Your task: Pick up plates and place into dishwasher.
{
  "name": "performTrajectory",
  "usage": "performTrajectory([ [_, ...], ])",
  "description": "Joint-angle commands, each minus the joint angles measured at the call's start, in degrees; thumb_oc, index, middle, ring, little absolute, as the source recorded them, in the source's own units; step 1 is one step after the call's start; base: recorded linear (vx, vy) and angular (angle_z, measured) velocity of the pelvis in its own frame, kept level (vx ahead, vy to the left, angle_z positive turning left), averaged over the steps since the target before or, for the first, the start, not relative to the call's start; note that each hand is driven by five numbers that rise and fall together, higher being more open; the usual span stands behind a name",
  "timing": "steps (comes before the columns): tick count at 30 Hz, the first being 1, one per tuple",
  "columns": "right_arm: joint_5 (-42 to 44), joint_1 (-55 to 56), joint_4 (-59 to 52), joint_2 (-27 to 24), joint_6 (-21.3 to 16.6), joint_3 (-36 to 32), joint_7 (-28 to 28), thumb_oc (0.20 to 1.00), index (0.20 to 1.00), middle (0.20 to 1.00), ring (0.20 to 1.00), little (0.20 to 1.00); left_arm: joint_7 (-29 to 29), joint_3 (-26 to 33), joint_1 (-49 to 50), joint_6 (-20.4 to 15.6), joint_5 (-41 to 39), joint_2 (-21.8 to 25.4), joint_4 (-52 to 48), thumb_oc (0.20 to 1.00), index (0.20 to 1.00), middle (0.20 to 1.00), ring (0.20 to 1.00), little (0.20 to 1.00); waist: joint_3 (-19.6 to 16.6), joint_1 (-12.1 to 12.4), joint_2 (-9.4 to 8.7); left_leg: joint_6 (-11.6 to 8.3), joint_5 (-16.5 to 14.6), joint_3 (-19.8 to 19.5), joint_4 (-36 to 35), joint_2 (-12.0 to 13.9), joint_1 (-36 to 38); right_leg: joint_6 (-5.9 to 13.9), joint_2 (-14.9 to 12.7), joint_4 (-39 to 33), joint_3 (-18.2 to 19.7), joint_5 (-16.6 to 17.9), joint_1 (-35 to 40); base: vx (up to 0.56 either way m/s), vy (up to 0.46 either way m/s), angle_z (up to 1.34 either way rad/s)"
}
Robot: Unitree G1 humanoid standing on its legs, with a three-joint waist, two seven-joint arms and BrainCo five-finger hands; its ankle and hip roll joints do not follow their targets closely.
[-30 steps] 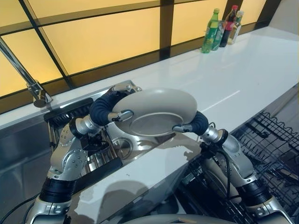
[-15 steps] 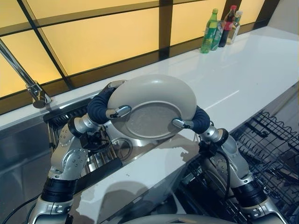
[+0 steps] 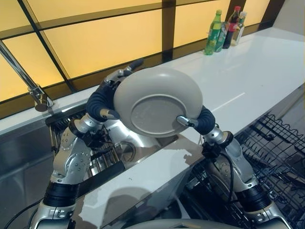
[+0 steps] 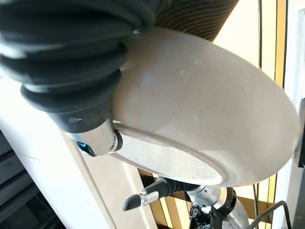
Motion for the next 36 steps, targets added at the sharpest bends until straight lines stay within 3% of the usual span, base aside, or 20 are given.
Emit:
performTrajectory([
  [1, -1.2, 1.4, -3.6, 0.7, -4.3, -5.9, -1.6, 0.2, 0.2, 0.2, 0.2, 0.2, 3.4, 5.1, -0.7, -6.6, -5.5, -0.3, 3.5, 1.0, 1.0, 1.0, 1.0, 1.0, -4.7, -0.5, -0.83, -0.25, 0.7, -0.4, 0.5, 1.0, -4.8, -0.01, 0.0, 9.2, -0.4, -5.2, -4.6, 0.0, 0.0, 0.0],
  [9, -5.9, 3.5, -3.4, -1.7, -4.9, -11.9, -4.4, 0.2, 0.2, 0.2, 0.2, 0.2, 5.6, 12.0, 2.2, -9.5, -7.3, -2.4, 4.0, 1.0, 1.0, 1.0, 1.0, 1.0, -4.7, -1.1, -1.28, -0.5, 0.3, 0.0, 1.0, 1.2, -4.9, 0.03, -0.2, 9.3, 0.1, -5.1, -5.0, 0.0, 0.0, 0.0],
  [18, -23.2, 5.8, 0.3, -10.4, -5.0, -22.8, -18.0, 0.2, 0.2, 0.2, 0.2, 0.2, 6.4, 15.9, 3.6, -7.5, -7.0, -0.8, 4.2, 1.0, 1.0, 1.0, 1.0, 1.0, -4.6, -3.2, -1.94, -0.06, -1.3, 1.9, 2.1, 1.3, -4.2, 0.64, -0.9, 9.7, 1.2, -4.7, -5.8, 0.01, -0.008, -0.05],
  [21, -31.7, 6.4, 2.4, -14.1, -3.3, -26.6, -24.9, 0.2, 0.2, 0.2, 0.2, 0.2, 7.1, 16.7, 3.7, -6.6, -7.6, 0.3, 4.5, 1.0, 1.0, 1.0, 1.0, 1.0, -4.4, -4.3, -1.96, 0.26, -1.4, 2.7, 2.0, 1.4, -3.9, 0.94, -0.8, 9.9, 2.1, -4.0, -6.4, 0.02, -0.022, -0.16],
  [26, -38.6, 9.1, 4.7, -18.0, 0.6, -33.7, -31.2, 0.2, 0.2, 0.2, 0.2, 0.2, 8.8, 18.3, 4.1, -4.7, -7.6, 1.8, 4.7, 1.0, 1.0, 1.0, 1.0, 1.0, -3.7, -6.4, -2.17, 0.87, -1.6, 4.2, 0.9, 1.5, -2.8, 1.81, -0.7, 10.4, 4.5, -3.3, -7.0, 0.01, -0.028, -0.21],
  [30, -43.7, 12.5, 8.6, -19.5, 2.8, -38.1, -34.8, 0.2, 0.2, 0.2, 0.2, 0.2, 9.7, 19.8, 4.8, -2.9, -7.2, 2.5, 5.3, 1.0, 1.0, 1.0, 1.0, 1.0, -3.2, -7.8, -2.49, 1.06, -1.7, 5.6, 0.1, 1.7, -2.1, 2.67, -1.1, 10.4, 5.7, -2.4, -7.3, 0.0, -0.044, -0.22],
  [36, -46.4, 17.7, 13.9, -18.8, 5.6, -42.4, -36.1, 0.2, 0.2, 0.2, 0.2, 0.2, 9.3, 22.2, 5.9, -0.1, -7.7, 2.7, 5.5, 1.0, 1.0, 1.0, 1.0, 1.0, -2.3, -8.7, -2.7, 0.95, -1.5, 6.4, -0.4, 2.1, -2.1, 3.04, -1.2, 9.4, 6.5, -2.4, -7.3, -0.02, -0.076, -0.21],
])
